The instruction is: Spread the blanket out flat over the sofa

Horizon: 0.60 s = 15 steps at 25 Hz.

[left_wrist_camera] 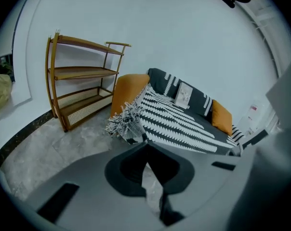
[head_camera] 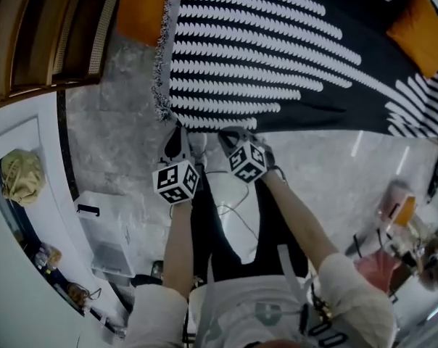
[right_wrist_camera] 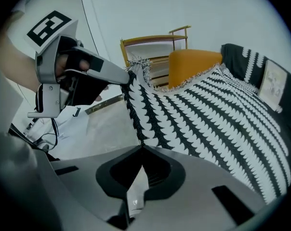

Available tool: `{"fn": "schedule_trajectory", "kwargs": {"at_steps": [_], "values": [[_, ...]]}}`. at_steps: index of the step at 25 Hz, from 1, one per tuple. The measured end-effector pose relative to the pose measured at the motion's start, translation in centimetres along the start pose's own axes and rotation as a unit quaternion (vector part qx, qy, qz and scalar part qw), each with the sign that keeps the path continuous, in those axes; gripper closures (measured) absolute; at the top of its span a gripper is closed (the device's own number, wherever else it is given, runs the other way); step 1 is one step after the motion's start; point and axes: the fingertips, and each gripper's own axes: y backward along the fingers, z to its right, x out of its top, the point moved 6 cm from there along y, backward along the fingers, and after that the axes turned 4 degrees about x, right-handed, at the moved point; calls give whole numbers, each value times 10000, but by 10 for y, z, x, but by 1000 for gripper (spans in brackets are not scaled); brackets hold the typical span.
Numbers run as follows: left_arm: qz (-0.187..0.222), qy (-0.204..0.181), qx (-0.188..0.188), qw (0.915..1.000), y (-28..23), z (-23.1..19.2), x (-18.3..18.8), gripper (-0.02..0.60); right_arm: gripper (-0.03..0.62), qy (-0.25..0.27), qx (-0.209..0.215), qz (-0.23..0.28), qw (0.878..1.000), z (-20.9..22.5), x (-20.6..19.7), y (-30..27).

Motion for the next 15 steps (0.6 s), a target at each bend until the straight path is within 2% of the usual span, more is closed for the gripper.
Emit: {"fn": "schedule_trajectory", "kwargs": {"at_steps": [6, 10, 15], "values": [[26, -396, -129, 9991, -71, -23, -22, 571, 582, 134, -119, -29, 9998, 35, -16, -67], [-269, -221, -13, 9994, -102, -42, -50, 571, 582, 335, 88, -444, 9984, 42, -30, -100], [-607, -244, 155, 9977, -157, -100, -87, 570, 582, 523, 246, -777, 9953, 43, -37, -180]]}}
